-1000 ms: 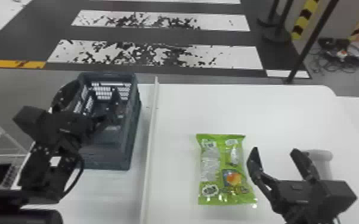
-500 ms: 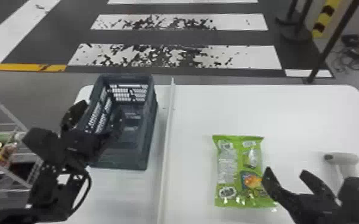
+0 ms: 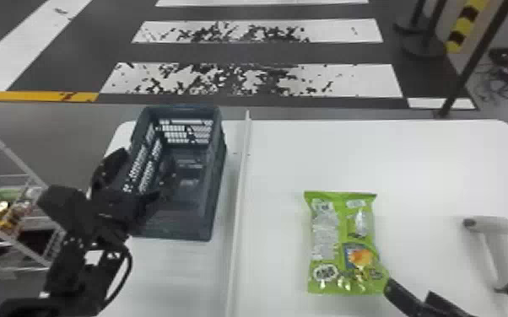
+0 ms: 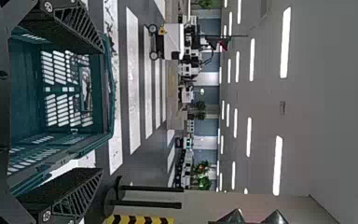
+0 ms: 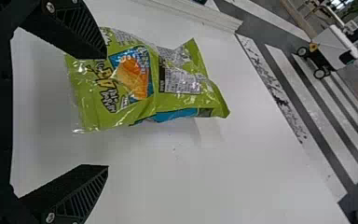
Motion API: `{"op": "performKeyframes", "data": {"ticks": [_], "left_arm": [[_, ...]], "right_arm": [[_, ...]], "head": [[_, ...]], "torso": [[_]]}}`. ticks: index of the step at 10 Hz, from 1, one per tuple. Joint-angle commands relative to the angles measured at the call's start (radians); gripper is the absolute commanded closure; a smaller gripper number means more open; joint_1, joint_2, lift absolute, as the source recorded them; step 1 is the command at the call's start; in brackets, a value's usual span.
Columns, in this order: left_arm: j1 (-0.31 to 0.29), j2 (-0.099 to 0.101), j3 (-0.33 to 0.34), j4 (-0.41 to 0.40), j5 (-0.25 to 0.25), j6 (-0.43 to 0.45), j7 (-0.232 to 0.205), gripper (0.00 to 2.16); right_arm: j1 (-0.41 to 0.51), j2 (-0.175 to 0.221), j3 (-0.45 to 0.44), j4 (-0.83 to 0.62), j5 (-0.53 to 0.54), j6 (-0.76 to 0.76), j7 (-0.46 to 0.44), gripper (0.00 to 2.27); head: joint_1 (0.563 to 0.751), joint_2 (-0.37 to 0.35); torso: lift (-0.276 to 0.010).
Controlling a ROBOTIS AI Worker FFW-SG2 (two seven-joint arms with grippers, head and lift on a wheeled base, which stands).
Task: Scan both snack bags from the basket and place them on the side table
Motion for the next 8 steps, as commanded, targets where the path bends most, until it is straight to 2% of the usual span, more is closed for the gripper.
{"op": "performKeyframes", "data": {"ticks": [1, 3, 8], "left_arm": [[-0.002, -0.001, -0.005, 0.005, 0.0, 0.0, 0.0, 0.1], [-0.002, 0.001, -0.006, 0.009, 0.0, 0.006, -0.002, 0.1], [-0.009, 0.001, -0.005, 0.022, 0.002, 0.012, -0.002, 0.1]], "right_arm": [[-0.024, 0.001, -0.039, 0.005, -0.039, 0.1, 0.013, 0.09], [-0.051, 0.001, -0.058, 0.019, -0.08, 0.174, 0.038, 0.09], [-0.07, 0.001, -0.041, -0.002, -0.071, 0.171, 0.048, 0.09]], "head": [[0.695, 0.094], [0.695, 0.096], [0.695, 0.117]], "torso": [[-0.075], [-0.075], [-0.075]]}}
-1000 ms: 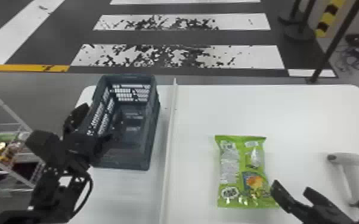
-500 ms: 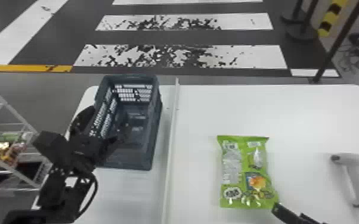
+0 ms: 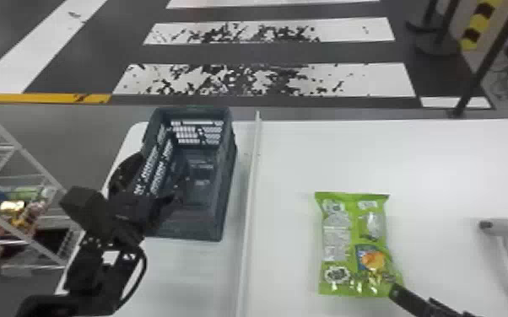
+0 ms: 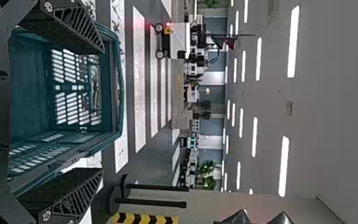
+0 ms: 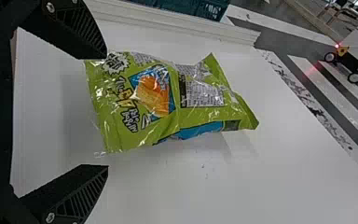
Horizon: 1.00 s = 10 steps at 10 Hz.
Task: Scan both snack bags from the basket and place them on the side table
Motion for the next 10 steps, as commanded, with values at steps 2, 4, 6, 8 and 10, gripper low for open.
{"op": "performKeyframes", "data": {"ticks": [2, 4, 6, 8, 10], "left_arm": [[0.001, 0.0, 0.002, 0.001, 0.0, -0.001, 0.001, 0.1], [0.003, 0.0, 0.003, 0.002, 0.003, -0.001, 0.001, 0.1], [0.001, 0.0, 0.003, 0.005, 0.003, -0.001, 0.001, 0.1], [0.003, -0.002, 0.003, 0.007, 0.003, -0.004, 0.001, 0.1], [0.007, 0.0, 0.008, 0.005, 0.006, -0.007, 0.001, 0.1]], "right_arm": [[-0.021, 0.001, 0.037, -0.022, 0.042, -0.001, 0.054, 0.46], [-0.024, 0.001, 0.059, -0.037, 0.077, -0.004, 0.077, 1.86], [-0.028, 0.001, 0.089, -0.048, 0.132, -0.029, 0.114, 2.26], [-0.059, 0.001, 0.148, -0.046, 0.189, -0.056, 0.137, 2.26], [-0.122, 0.001, 0.23, -0.013, 0.295, -0.078, 0.134, 2.26]], "head": [[0.695, 0.127], [0.695, 0.157], [0.695, 0.166], [0.695, 0.184], [0.695, 0.207]], "torso": [[-0.075], [-0.075], [-0.075], [-0.075], [-0.075]]}}
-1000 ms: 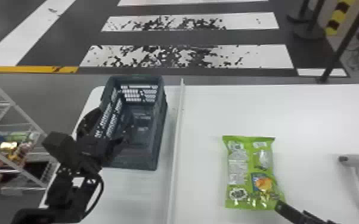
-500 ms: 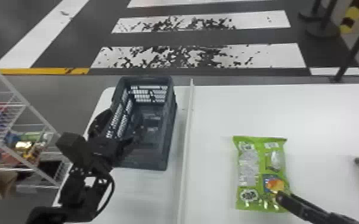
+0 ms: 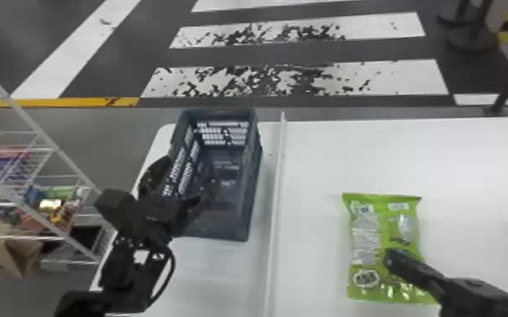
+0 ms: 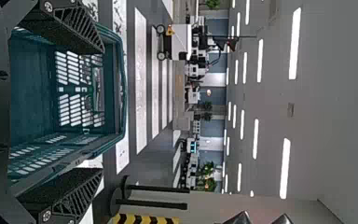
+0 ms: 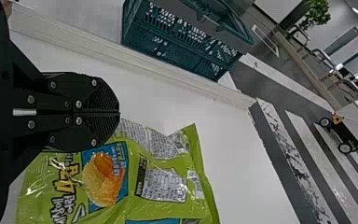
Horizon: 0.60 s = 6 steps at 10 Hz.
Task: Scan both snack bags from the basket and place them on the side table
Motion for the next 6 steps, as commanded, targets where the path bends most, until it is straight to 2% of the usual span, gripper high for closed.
{"op": "performKeyframes", "data": {"ticks": [1, 3, 6], "left_arm": [[0.003, 0.001, 0.002, -0.001, 0.003, -0.001, 0.0, 0.1], [0.003, 0.001, 0.002, -0.001, 0.003, -0.004, 0.0, 0.1], [0.006, 0.002, 0.002, -0.001, 0.005, -0.004, 0.0, 0.1]], "right_arm": [[-0.058, 0.001, 0.051, 0.053, 0.069, -0.021, -0.001, 2.26], [-0.118, 0.001, 0.095, 0.125, 0.161, -0.095, -0.001, 2.26], [-0.158, 0.001, 0.095, 0.195, 0.213, -0.129, -0.007, 2.26]], "head": [[0.695, 0.215], [0.695, 0.232], [0.695, 0.22]], "torso": [[-0.075], [-0.075], [-0.075]]}}
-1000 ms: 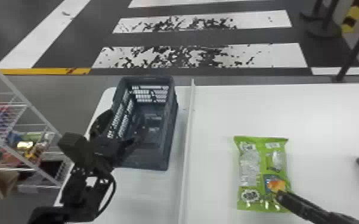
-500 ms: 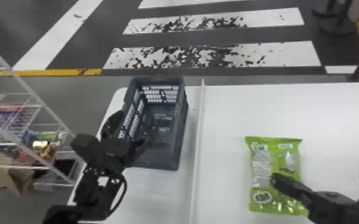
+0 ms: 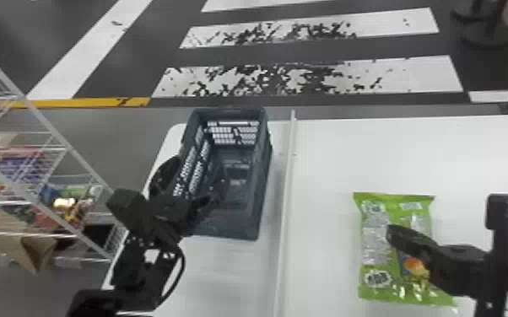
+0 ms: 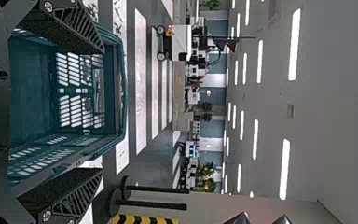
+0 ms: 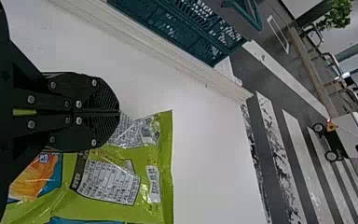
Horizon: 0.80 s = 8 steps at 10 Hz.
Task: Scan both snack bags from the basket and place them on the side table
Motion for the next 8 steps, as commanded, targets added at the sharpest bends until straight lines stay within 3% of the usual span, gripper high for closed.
{"op": "performKeyframes", "data": {"ticks": [1, 5, 8], "left_arm": [[0.0, 0.0, 0.001, 0.002, 0.005, 0.0, 0.0, 0.1], [0.002, -0.001, 0.0, 0.006, 0.004, 0.0, 0.0, 0.1], [0.003, -0.001, -0.002, 0.005, 0.004, 0.0, -0.002, 0.1]], "right_arm": [[0.001, 0.001, -0.002, 0.046, 0.007, -0.038, -0.005, 2.26], [0.007, 0.001, -0.008, 0.165, 0.007, -0.166, -0.006, 2.26], [0.043, 0.001, -0.004, 0.018, -0.014, -0.124, -0.006, 2.26]], "head": [[0.695, 0.213], [0.695, 0.201], [0.695, 0.197]], "torso": [[-0.075], [-0.075], [-0.075]]}}
